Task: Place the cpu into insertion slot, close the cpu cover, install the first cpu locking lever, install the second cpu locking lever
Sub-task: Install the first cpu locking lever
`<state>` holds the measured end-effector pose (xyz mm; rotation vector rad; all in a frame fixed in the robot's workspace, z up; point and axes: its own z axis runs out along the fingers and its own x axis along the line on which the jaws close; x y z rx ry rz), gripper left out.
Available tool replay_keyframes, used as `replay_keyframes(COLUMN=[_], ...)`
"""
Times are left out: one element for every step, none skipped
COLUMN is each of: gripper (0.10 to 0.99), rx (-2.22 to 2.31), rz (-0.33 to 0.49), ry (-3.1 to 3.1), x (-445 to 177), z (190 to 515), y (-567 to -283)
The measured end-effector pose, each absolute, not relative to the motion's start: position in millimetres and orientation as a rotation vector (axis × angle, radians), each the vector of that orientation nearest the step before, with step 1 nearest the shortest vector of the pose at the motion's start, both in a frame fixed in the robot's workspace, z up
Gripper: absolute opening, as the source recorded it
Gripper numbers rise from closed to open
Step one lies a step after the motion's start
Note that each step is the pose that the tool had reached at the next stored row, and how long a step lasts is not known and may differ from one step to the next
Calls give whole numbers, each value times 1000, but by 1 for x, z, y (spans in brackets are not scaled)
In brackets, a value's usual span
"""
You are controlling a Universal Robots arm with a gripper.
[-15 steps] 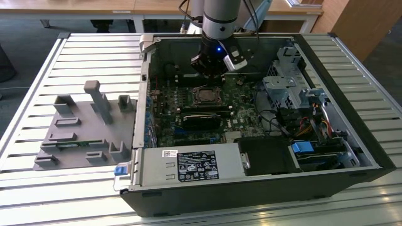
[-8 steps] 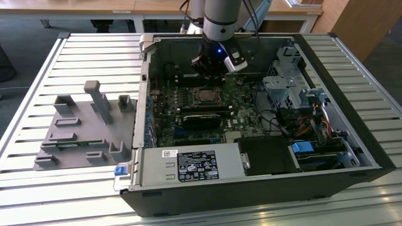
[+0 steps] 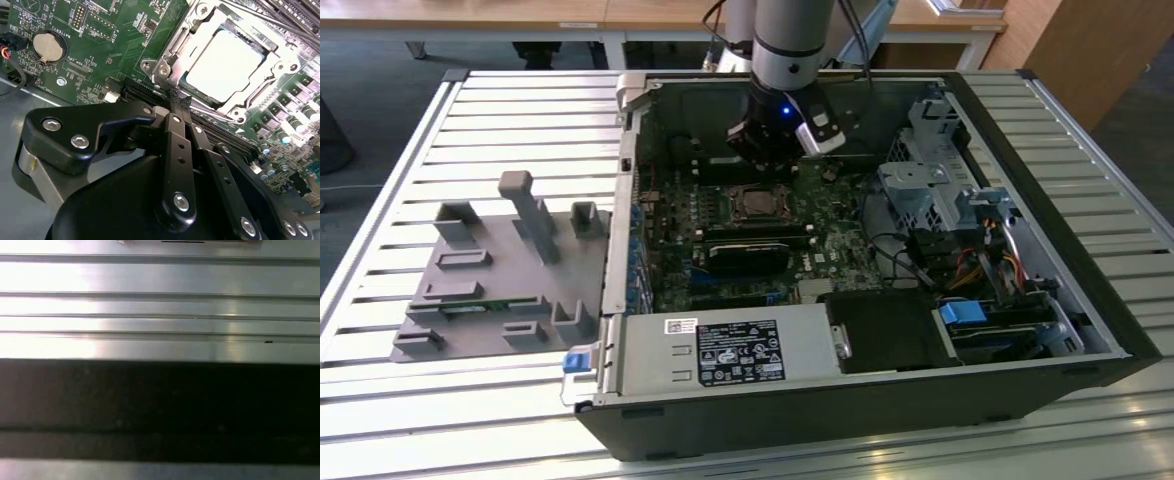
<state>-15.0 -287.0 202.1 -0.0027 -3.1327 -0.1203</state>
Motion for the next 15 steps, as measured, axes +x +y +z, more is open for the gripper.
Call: replay_keyframes(gripper=[106, 106, 106, 106, 106, 106, 106, 106, 106, 106, 106, 106, 106, 106, 106], rx=[-3, -3, -3, -3, -3, -3, -3, -3, -3, -3, -3, -3, -3, -3, -3], rz=[-120, -119, -117, -115, -112, -108, -104, -97, -91, -85, -81, -76, -71, -67, -64], ry=[-3133, -3133, -3133, -3133, -3133, -3133, -3133, -3133, -3134, -3134, -3134, -3134, -3134, -3134, -3134], x=[-15, -15, -15, -15, -15, -15, -15, -15, -15, -15, -15, -15, -15, -15, -15], z=[202, 201, 201, 201, 200, 200, 200, 200, 200, 199, 199, 199, 199, 198, 198], y=[-287, -287, -287, -286, -286, -286, -286, -285, -285, -284, -284, -283, -283, -282, -282])
